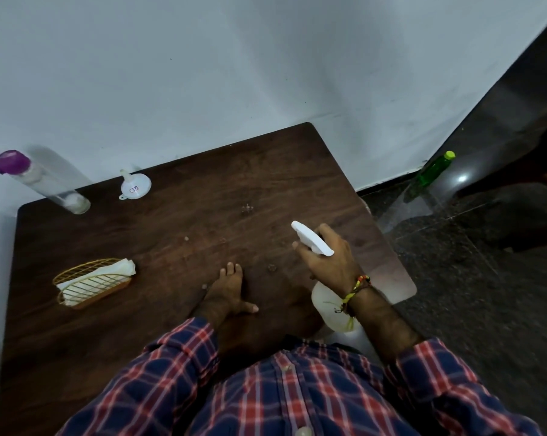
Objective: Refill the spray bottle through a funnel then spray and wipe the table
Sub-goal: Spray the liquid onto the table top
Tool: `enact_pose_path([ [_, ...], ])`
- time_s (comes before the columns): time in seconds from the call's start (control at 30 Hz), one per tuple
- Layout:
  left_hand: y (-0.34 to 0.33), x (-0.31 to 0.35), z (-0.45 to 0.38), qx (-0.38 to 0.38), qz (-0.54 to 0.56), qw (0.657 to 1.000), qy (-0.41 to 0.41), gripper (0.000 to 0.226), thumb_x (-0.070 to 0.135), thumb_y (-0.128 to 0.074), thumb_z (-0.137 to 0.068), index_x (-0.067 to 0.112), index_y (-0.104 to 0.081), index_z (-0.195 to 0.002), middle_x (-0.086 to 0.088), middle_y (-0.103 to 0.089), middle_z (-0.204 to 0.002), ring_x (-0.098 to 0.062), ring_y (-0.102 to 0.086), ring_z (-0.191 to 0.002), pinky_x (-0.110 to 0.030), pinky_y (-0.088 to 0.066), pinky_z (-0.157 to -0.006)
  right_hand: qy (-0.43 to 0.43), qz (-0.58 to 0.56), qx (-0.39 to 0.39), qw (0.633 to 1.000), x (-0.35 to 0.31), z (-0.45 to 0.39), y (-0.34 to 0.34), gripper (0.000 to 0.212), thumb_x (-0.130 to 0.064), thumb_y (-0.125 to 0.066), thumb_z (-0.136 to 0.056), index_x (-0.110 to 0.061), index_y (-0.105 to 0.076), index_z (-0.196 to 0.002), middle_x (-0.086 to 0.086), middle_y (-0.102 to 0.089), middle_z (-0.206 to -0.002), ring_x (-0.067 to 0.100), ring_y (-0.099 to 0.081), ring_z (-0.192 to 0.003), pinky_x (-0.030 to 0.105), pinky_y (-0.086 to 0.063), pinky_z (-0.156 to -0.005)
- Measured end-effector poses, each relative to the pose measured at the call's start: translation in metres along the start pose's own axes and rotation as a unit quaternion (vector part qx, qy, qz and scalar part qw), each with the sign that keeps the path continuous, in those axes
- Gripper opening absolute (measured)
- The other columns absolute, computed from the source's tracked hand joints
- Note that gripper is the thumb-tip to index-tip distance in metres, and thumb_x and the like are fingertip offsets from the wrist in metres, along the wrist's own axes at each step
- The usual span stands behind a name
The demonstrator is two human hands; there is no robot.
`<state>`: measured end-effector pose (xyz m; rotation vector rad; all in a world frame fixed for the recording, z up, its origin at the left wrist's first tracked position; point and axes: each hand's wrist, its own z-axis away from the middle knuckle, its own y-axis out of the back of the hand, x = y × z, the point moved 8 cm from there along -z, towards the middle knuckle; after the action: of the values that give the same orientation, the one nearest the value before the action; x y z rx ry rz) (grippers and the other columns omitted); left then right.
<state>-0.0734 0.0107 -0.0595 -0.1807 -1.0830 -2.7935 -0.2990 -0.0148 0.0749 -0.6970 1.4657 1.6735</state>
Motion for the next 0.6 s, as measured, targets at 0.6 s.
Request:
enact_pose_path([
  [0.6,0.062,-0.023,-0.024,0.143,0.098,0.983,0.056,0.097,0.032,-0.077,-0.081,0.01,-0.017,-0.155,-0.012,-0.014,-0.162,-0.031,-0.01,-0.15,-0.038,-0.019,-0.121,0.058,0.021,-0.045,0.997,-0.032,-0.056,-0.016,0.039,-0.024,-0.075,-0.086,-0.011,-0.045,-0.107,-0.01,-0.048,-0.08,0.008,-0.052,-0.072,0.016,-0.041,-0.062],
])
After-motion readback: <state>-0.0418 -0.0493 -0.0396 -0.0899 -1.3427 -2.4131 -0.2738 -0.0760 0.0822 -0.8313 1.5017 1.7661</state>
